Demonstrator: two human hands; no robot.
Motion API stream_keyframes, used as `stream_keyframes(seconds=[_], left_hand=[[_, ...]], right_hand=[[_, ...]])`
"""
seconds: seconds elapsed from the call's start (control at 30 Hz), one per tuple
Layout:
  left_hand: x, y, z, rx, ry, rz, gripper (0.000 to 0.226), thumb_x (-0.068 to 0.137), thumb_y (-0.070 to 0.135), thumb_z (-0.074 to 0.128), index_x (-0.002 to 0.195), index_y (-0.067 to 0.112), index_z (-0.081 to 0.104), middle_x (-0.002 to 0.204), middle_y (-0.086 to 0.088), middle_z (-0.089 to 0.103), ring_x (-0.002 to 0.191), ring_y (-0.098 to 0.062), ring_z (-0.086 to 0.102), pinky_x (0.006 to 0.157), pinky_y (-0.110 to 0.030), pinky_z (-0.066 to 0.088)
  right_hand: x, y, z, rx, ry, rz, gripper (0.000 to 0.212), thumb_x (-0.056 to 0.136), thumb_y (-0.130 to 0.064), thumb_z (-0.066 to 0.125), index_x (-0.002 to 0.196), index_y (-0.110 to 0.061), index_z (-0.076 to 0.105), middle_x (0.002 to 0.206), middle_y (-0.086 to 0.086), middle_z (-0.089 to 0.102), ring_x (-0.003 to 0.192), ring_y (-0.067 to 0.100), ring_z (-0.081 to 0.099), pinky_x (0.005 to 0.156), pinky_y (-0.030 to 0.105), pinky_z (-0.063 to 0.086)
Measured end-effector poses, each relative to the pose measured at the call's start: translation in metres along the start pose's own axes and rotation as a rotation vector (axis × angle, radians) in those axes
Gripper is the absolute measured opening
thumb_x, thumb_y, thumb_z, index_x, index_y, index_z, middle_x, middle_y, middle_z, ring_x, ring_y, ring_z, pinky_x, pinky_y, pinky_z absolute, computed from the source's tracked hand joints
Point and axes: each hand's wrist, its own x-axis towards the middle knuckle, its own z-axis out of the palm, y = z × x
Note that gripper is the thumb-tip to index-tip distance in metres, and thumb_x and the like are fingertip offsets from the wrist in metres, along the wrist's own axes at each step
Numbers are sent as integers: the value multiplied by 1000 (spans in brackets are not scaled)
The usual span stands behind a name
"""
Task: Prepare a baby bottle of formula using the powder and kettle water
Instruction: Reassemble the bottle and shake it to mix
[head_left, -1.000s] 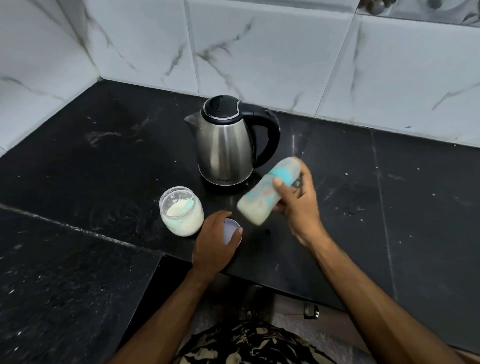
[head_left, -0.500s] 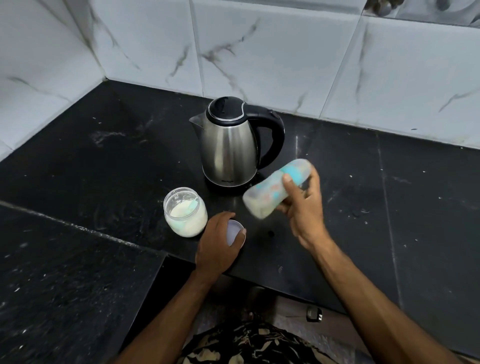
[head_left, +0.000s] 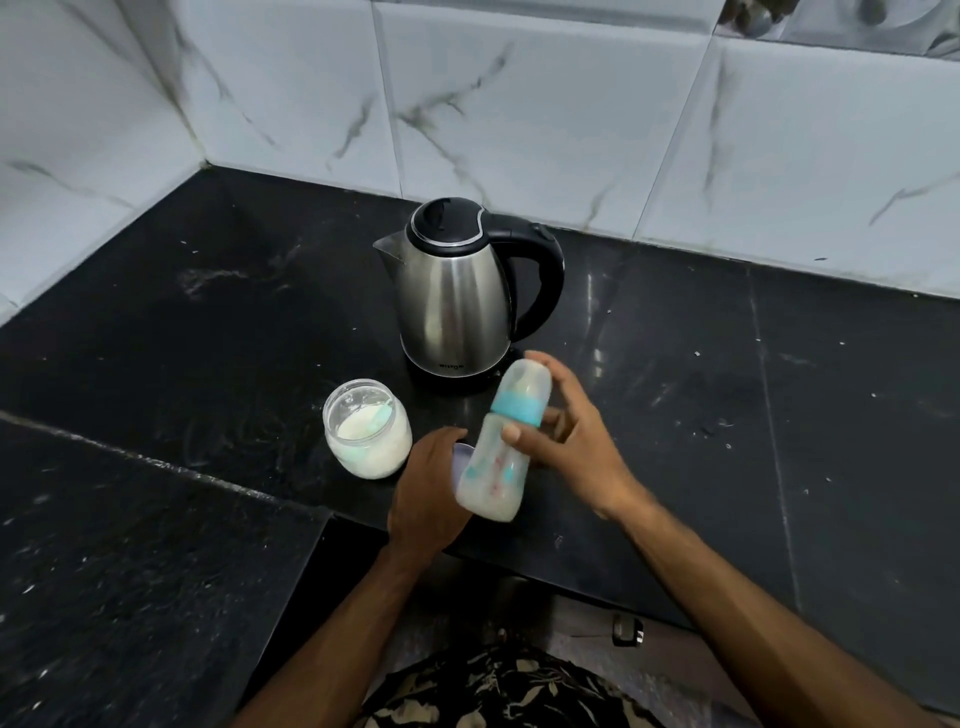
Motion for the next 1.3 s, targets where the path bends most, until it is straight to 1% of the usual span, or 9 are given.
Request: stream_keyframes(seconds=[0.17, 0.27, 0.37, 0.57, 0.77, 0.9, 0.97, 1.17, 1.3], left_hand=[[-8, 11, -1, 13, 97, -61, 53, 88, 50, 56, 124, 12, 59, 126, 0, 61, 117, -12, 52, 103, -6, 27], [-5, 3, 0, 17, 66, -65, 50, 86, 47, 60, 120, 10, 60, 121, -3, 62, 112, -14, 52, 102, -14, 34], [-1, -12, 5, 54, -56, -53, 51, 86, 52, 65, 118, 13, 61, 118, -2, 62, 109, -16, 57, 100, -35, 47], [-7, 13, -1, 10, 107, -65, 54, 88, 51, 55, 125, 12, 59, 127, 1, 60, 118, -12, 52, 103, -12, 31], [0, -10, 3, 83, -86, -22, 51, 87, 58, 59, 116, 16, 62, 116, -2, 64, 107, -17, 59, 98, -38, 49], [-6, 6, 2, 21, 78, -98, 54, 87, 51, 55, 125, 13, 59, 127, 1, 60, 118, -11, 50, 105, -9, 29], [-8, 10, 1, 29, 89, -82, 54, 88, 52, 53, 126, 13, 59, 128, 1, 60, 120, -11, 50, 105, -4, 23], [4, -6, 1, 90, -119, 50, 33, 87, 40, 68, 106, 14, 65, 106, -6, 65, 101, -20, 61, 95, -43, 50], [-3, 7, -1, 34, 66, -25, 46, 84, 43, 64, 117, 11, 63, 119, -6, 64, 113, -20, 56, 100, -25, 39]], right_hand=[[19, -8, -12, 301, 408, -74, 62, 86, -21, 66, 141, -22, 36, 88, -8, 74, 85, 15, 71, 67, 40, 60], [7, -3, -4, 175, 222, -35, 67, 81, -18, 70, 139, -28, 39, 102, 3, 71, 89, 21, 71, 68, 41, 62], [-2, 2, -1, -25, -42, -3, 74, 79, -7, 76, 140, -27, 39, 117, 17, 64, 95, 22, 71, 71, 32, 59], [17, -9, -12, 329, 402, -75, 64, 84, -21, 68, 141, -23, 37, 90, -6, 73, 85, 17, 71, 67, 40, 62], [-7, 5, 0, -32, -70, -24, 72, 78, -11, 78, 135, -33, 41, 116, 12, 64, 94, 22, 72, 71, 33, 59], [12, -7, -16, 241, 348, -83, 63, 86, -13, 72, 138, -25, 40, 94, -5, 73, 84, 15, 71, 63, 34, 60], [18, -3, -17, 343, 443, -97, 64, 89, -17, 70, 143, -23, 35, 94, -7, 73, 89, 17, 70, 67, 38, 61], [-6, 19, 3, -73, -85, -13, 76, 81, -4, 76, 142, -25, 36, 114, 7, 66, 98, 23, 71, 76, 33, 59], [17, 3, -11, -154, 56, -109, 87, 79, -4, 77, 149, -20, 27, 116, 1, 63, 98, 12, 70, 78, 25, 57]])
